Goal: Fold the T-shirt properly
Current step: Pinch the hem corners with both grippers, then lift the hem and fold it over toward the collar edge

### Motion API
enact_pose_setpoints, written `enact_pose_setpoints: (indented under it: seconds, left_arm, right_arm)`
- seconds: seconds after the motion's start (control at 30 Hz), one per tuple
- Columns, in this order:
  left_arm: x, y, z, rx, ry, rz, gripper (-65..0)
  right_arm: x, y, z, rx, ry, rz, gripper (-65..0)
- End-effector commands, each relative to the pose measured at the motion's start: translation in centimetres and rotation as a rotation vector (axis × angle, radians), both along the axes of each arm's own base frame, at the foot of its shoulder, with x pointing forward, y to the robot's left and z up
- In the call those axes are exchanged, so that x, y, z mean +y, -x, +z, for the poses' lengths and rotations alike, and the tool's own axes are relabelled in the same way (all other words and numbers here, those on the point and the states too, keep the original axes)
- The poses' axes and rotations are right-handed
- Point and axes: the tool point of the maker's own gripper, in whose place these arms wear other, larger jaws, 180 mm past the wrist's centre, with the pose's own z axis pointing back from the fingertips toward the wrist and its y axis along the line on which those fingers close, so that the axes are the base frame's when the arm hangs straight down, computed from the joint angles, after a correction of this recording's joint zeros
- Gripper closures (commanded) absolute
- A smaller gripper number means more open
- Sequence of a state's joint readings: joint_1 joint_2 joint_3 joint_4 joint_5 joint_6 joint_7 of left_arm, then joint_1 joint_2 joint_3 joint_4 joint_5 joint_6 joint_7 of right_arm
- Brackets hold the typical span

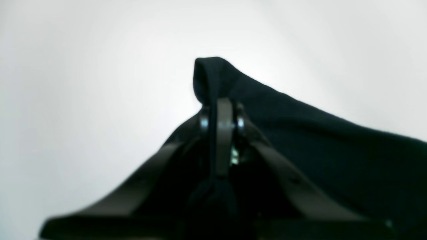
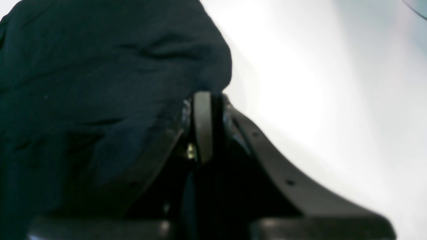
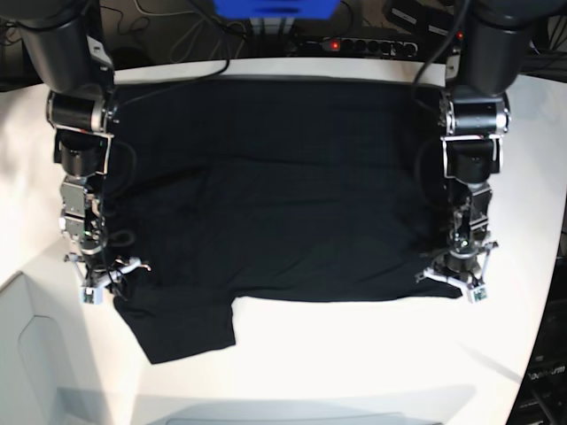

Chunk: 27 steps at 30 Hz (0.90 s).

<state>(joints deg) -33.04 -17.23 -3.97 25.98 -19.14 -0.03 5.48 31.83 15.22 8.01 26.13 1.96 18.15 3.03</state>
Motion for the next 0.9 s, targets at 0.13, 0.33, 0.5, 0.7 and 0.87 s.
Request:
enact_pose_setpoints:
  seconds: [0.13,0.33,0.5,0.7,0.87]
  left_arm:
    - [0.2,-1.1,1.8,-0.027,-0.007,-0.005,0.0]
    - [0.2,-0.9,1.7,-0.026,-0.007,-0.005,0.0]
    - [-0.4,-2.0,4.0,-0.088,-0.018,-0.029,0.0]
    - [0.2,-1.8,6.2,-0.120,0.023,-0.005,0.0]
    - [0.3,-1.4,8.7,-0.149,0.045,-0.004,0.0]
  right_arm:
    - [-0.4,0.3,-0.5,0.062,0.019,0.010,0.0]
    - [-0.4,-0.9,2.3,-0.027,0.052,0.024,0.0]
    - [-0.4,-1.6,4.3,-0.066,0.072,0.034,0.0]
    - [-0.3,-2.0,6.6,-0.123,0.101,0.046,0.0]
    - [0.1,-1.3,8.3,-0.183,0.132,0.065,0.0]
